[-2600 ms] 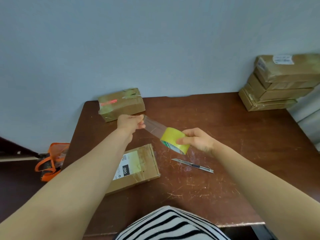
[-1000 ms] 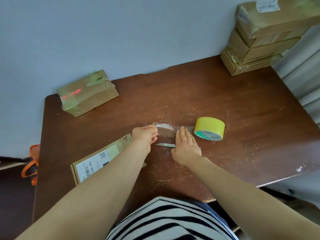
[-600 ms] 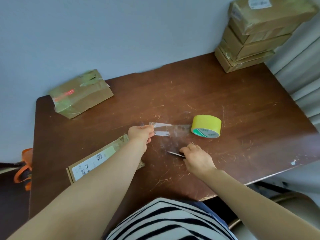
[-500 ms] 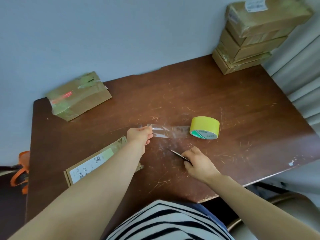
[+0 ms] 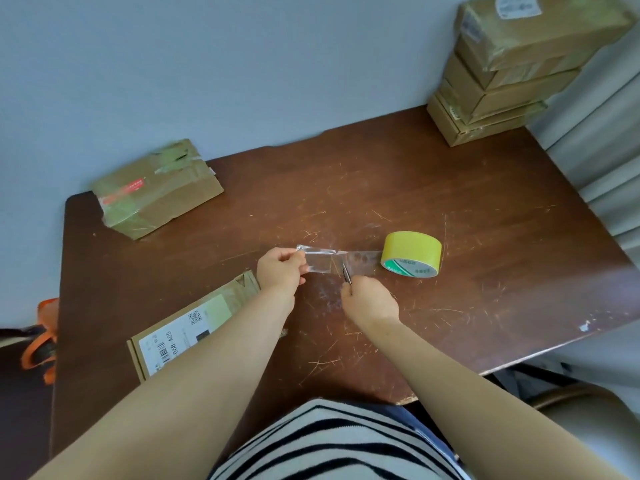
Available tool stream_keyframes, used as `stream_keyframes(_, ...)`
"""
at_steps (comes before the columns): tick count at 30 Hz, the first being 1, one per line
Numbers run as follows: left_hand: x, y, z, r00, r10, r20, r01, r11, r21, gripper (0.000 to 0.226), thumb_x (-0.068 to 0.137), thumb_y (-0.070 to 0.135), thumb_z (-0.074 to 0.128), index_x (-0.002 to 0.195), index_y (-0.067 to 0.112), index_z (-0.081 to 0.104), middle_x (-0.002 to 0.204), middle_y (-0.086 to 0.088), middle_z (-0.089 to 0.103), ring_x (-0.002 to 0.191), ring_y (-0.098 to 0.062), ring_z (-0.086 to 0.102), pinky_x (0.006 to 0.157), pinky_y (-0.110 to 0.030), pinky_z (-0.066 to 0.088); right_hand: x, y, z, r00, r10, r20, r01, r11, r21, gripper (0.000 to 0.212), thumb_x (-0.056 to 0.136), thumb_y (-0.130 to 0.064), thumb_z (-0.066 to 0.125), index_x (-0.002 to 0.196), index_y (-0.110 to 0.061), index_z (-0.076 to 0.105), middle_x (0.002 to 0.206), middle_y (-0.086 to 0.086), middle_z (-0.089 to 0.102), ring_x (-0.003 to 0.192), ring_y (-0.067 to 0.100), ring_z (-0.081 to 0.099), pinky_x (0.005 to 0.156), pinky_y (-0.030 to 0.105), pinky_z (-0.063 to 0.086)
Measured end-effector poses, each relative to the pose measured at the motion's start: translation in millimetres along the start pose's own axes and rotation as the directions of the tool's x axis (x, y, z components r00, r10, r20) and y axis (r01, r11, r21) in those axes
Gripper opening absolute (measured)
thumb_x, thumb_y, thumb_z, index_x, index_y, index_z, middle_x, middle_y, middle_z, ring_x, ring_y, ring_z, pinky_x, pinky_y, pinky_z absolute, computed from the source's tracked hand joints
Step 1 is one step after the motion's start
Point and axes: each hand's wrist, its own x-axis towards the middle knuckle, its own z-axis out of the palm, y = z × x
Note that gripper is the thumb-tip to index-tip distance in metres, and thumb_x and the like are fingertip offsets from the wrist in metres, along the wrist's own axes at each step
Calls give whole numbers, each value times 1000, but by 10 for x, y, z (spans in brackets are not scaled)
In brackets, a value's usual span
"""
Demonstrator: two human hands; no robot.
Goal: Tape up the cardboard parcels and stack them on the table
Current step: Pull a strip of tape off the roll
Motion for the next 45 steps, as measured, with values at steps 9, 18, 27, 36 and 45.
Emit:
stream_keyframes(9,47,96,-18,996,67,-64,-67,998,3,7,92,8,59,92,7,66,70,-1,63,58,-12,58,50,-21,48,-138,133,151,998,-42,49,46,994,-101,29,98,-23,38,107,-9,61,92,5,61,85,27,58,66,29,39)
stream_keyframes(18,41,353,-418,992,45,115,-47,999,15,4,84,2,65,88,4,67,72,-9,66,60,-13,60,49,-19,47,-264,367,188,956,-255,-142,196,922,-333,44,100,-48,27,125,-27,57,128,-2,51,117,23,44,93,35,35)
stream_keyframes(27,-208,377,-955,987,53,153,-43,997,-68,4,84,8,69,83,5,67,70,-8,67,63,-15,61,46,-22,37,-245,-585,-238,969,-202,144,28,664,747,41,79,-47,72,99,-12,66,86,1,70,67,9,64,58,22,49)
stream_keyframes(36,-271,238,-1469,999,0,38,9,971,-238,11,84,13,72,90,7,66,80,-5,72,74,-13,73,40,-15,32,-143,-1046,-235,924,-278,263,-24,644,765,9,82,-9,73,78,-5,67,63,5,69,47,7,56,46,19,48)
stream_keyframes(45,-159,33,-1425,992,-104,-66,96,988,-119,13,90,9,63,78,5,62,76,-7,69,71,-14,70,40,-19,29,12,-1196,-31,963,-138,233,-24,815,580,14,84,-10,71,71,-5,68,58,4,68,40,9,41,38,21,34)
